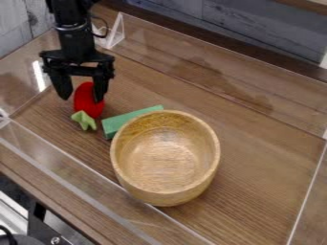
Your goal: Move the red object to the right side of the table
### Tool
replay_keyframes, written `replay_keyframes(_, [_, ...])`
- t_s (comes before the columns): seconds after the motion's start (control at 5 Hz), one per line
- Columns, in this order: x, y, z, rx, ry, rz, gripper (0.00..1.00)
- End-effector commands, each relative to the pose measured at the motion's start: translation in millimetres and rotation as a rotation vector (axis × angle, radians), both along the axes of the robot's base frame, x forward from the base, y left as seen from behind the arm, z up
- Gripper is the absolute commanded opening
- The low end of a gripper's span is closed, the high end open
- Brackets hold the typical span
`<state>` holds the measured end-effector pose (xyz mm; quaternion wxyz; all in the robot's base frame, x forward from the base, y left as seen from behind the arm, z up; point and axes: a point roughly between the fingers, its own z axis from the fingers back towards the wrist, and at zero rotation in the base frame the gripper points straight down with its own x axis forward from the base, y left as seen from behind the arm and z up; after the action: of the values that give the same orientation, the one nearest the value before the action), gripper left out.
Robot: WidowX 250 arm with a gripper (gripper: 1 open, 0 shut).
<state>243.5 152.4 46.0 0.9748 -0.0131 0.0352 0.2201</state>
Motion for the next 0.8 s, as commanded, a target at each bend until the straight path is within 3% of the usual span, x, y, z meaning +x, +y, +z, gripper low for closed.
replay_keyframes(0.0, [5.5, 13.9, 10.2, 0.032, -0.043, -0.043, 1.0])
replay_keyframes(0.4, [15.0, 11.7, -3.8, 0.031, -0.033, 0.002, 1.0])
replay_keyframes(0.6, [13.6, 9.5, 12.9, 0.02, -0.03, -0.041, 1.0])
